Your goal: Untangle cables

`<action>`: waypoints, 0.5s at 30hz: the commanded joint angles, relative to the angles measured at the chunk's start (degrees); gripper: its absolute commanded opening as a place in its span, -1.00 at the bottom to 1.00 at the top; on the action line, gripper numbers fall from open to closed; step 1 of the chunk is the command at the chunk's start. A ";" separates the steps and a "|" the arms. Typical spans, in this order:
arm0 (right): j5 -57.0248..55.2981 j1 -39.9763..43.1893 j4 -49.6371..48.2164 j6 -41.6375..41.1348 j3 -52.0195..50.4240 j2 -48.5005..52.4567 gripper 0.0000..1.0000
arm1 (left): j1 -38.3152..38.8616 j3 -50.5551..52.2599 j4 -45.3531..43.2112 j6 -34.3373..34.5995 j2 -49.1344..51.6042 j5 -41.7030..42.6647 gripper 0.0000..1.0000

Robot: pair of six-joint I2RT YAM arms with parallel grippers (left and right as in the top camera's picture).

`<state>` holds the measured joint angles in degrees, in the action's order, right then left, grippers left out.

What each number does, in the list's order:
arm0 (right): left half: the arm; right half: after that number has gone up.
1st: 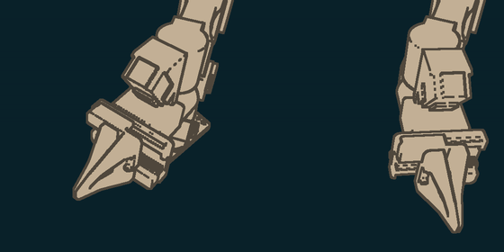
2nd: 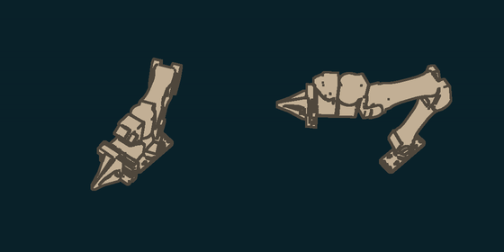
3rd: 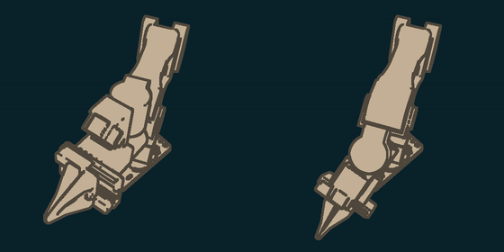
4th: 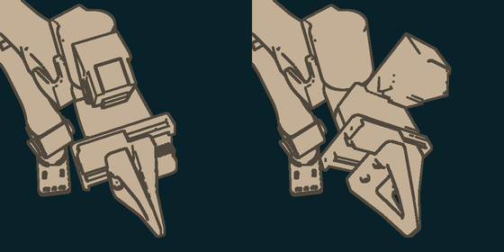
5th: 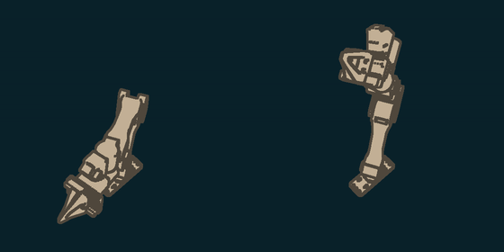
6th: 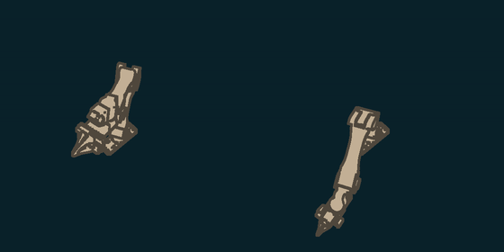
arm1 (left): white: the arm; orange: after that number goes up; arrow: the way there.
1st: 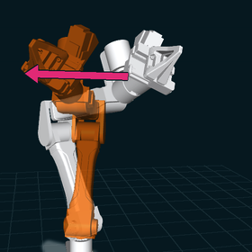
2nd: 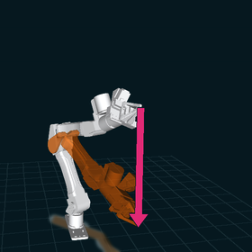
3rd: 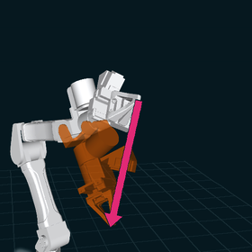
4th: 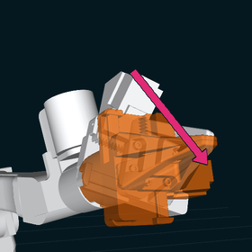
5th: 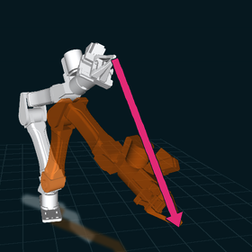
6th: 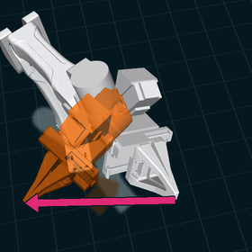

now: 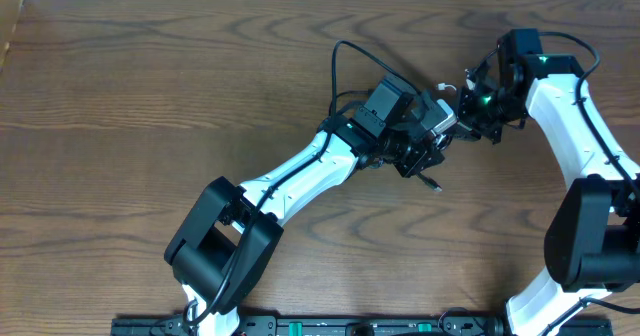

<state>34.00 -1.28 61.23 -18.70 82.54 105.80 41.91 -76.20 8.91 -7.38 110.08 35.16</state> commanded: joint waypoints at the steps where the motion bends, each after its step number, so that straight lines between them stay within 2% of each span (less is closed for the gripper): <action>1: 22.51 -3.17 1.81 3.87 0.17 -1.57 -0.98 | 1.18 -0.83 -0.33 2.10 5.27 -6.32 -0.46; 2: 23.39 -3.13 1.79 4.00 0.17 -1.57 -0.98 | 1.14 -0.83 -0.22 2.10 5.27 -6.32 -0.78; 3: 23.45 -3.06 1.75 3.98 0.17 -1.57 -0.98 | 1.14 -0.83 0.00 2.10 5.27 -6.29 -0.85; 10: 20.52 -0.35 -1.90 2.54 0.17 -1.57 -0.98 | 0.70 -0.83 0.63 10.67 3.21 -4.96 -0.85; 13: 10.95 0.83 -3.21 -0.70 0.17 -1.57 -0.97 | -0.66 -0.83 1.07 13.05 0.09 0.04 -0.85; 15: 3.17 0.90 -3.15 -2.71 0.17 -1.57 -0.88 | -1.81 -0.83 1.09 14.91 -1.97 3.37 -0.85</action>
<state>38.85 -0.16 58.08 -17.54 82.00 105.97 41.30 -76.69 9.19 2.11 109.89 34.96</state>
